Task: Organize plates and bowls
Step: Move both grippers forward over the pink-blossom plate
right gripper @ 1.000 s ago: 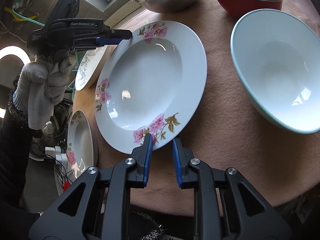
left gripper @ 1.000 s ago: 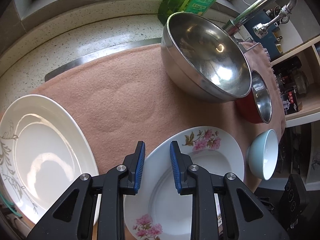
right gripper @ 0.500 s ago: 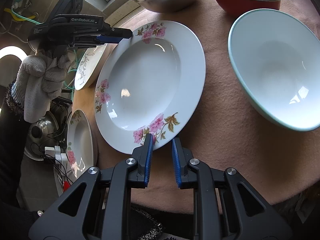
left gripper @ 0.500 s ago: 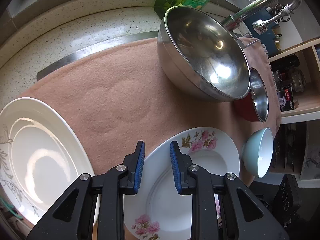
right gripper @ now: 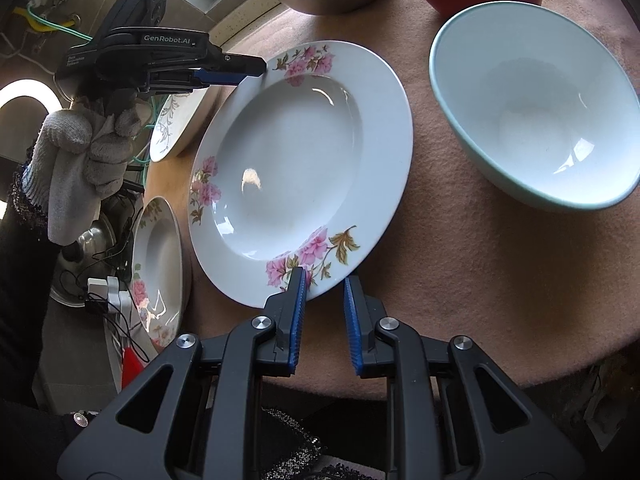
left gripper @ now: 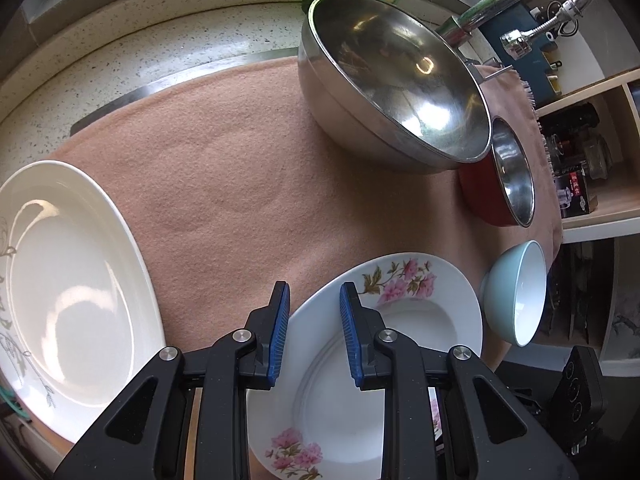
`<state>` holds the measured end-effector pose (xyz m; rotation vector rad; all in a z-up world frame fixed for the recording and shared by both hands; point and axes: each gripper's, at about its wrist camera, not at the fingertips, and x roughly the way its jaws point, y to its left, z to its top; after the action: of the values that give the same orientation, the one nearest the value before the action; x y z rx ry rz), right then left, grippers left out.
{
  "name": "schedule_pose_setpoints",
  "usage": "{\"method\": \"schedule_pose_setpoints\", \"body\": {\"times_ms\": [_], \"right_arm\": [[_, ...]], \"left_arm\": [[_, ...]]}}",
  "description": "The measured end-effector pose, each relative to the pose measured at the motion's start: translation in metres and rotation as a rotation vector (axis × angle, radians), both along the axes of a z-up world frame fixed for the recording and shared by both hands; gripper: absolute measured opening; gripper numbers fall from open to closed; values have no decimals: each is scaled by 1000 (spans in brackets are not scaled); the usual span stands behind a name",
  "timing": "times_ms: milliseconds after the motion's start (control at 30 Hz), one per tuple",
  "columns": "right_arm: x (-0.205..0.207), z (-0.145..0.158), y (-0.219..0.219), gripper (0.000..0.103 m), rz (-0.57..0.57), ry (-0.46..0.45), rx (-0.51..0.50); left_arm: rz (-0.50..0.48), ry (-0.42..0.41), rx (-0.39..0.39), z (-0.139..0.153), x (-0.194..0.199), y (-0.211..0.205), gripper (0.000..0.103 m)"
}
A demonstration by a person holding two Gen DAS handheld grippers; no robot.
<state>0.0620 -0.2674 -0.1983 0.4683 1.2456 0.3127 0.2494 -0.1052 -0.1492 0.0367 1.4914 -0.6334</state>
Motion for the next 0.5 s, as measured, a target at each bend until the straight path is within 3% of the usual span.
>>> {"method": "schedule_pose_setpoints", "body": {"times_ms": [500], "right_arm": [[-22, 3, -11, 20, 28, 14, -29]], "left_arm": [[7, 2, -10, -2, -29, -6, 23]]}}
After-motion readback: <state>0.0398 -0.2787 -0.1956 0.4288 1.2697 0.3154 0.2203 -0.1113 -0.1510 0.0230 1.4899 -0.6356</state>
